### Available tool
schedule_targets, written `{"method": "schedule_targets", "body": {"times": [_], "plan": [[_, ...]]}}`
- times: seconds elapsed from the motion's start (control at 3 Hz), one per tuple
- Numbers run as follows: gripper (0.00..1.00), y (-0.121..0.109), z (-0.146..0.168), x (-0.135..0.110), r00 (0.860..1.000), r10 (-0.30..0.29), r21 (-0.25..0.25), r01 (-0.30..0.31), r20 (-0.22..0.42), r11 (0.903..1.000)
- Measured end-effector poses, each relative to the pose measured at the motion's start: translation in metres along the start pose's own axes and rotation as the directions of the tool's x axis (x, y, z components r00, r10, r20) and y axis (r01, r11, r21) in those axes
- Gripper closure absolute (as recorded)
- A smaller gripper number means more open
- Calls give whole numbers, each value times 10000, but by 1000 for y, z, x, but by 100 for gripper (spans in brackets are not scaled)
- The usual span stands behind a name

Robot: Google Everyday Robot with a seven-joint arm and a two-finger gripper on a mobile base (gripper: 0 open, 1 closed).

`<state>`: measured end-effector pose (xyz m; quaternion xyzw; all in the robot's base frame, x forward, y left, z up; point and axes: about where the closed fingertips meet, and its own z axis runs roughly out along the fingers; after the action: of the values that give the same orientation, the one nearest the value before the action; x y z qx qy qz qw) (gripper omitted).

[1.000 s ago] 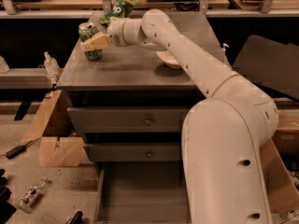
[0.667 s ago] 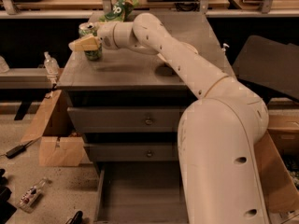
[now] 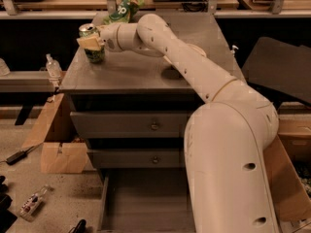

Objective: Place green can into bottom drawer

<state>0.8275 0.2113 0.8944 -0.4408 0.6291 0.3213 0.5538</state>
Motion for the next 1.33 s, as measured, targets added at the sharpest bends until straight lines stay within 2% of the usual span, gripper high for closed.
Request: {"method": "schedule_targets", "body": {"times": [0.33,0.67,1.0,1.33], "plan": [[89,2,3,0,10000,8,-47,-8,-3,10000],[100,5,3,-3,10000,-68,-98,69,32,9999],[100,16,-22,-23,9990,-427,71,426,146,9991],[100,34,-78,-63,9953,-924,676,902,294,9936]]}}
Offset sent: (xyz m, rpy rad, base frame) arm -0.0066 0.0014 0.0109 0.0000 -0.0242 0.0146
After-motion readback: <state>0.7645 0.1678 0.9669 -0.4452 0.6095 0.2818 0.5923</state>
